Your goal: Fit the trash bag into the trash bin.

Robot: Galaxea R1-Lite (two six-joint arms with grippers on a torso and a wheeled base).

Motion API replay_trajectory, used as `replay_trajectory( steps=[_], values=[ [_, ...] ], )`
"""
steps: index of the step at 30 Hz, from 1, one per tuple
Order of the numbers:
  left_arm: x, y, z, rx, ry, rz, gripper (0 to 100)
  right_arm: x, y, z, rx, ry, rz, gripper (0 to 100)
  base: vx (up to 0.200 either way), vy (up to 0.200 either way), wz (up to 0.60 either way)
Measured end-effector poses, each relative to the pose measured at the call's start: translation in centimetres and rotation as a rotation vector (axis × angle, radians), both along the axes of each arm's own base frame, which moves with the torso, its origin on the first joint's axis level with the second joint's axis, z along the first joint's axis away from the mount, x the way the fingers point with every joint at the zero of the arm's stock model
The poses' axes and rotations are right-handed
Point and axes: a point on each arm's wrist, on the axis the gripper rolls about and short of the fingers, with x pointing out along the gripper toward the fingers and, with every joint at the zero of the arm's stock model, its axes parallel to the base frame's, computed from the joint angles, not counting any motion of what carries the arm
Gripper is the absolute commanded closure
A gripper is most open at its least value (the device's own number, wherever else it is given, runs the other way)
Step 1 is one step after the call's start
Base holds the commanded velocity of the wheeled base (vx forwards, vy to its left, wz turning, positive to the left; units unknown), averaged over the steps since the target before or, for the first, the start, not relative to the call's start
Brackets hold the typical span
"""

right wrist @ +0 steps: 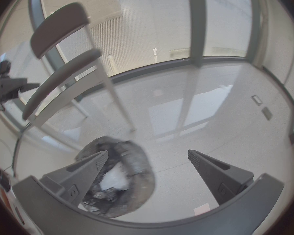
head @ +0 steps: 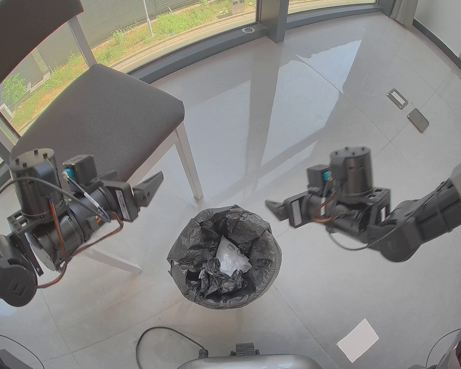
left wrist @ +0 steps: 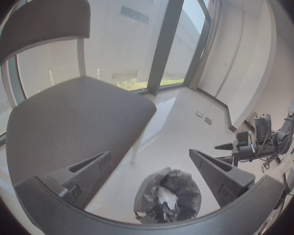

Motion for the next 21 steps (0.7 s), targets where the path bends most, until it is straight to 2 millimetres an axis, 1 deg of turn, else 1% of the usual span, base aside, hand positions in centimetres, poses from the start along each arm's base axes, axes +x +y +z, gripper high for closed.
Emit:
replay_trajectory(
  steps=[1,5,7,9,10,13,17,21],
  values=[
    [0.1,0.2,0.4,-0.007,-0.017,0.009,0,0.1,-0.8,0.6,0.004,-0.012,-0.027,0,0.0,0.0,0.0],
    [0.6,1.8,2.2,-0.036,-0.097,0.07,0,0.1,-5.2,3.6,0.007,-0.079,-0.151,0,0.0,0.0,0.0],
    [0.5,2.6,2.9,-0.046,-0.13,0.103,0,-0.4,-7.3,5.0,-0.003,-0.116,-0.203,0,0.0,0.0,0.0],
    [0.3,3.5,3.7,-0.055,-0.161,0.136,0,-1.4,-9.2,6.2,-0.015,-0.148,-0.242,0,0.0,0.0,0.0],
    [0.2,3.8,4.0,-0.058,-0.172,0.147,0,-1.7,-9.8,6.6,-0.019,-0.158,-0.254,0,0.0,0.0,0.0],
    [-0.5,4.8,4.9,-0.065,-0.211,0.182,0,-3.7,-11.8,8.0,-0.032,-0.194,-0.296,0,0.0,0.0,0.0],
    [-1.9,6.0,6.1,-0.061,-0.247,0.239,0,-7.1,-14.1,9.6,-0.044,-0.218,-0.34,0,0.0,0.0,0.0],
    [-4.3,7.0,7.2,-0.027,-0.252,0.293,0,-11.5,-16.0,11.0,-0.05,-0.233,-0.371,0,0.0,0.0,0.0]
  ],
)
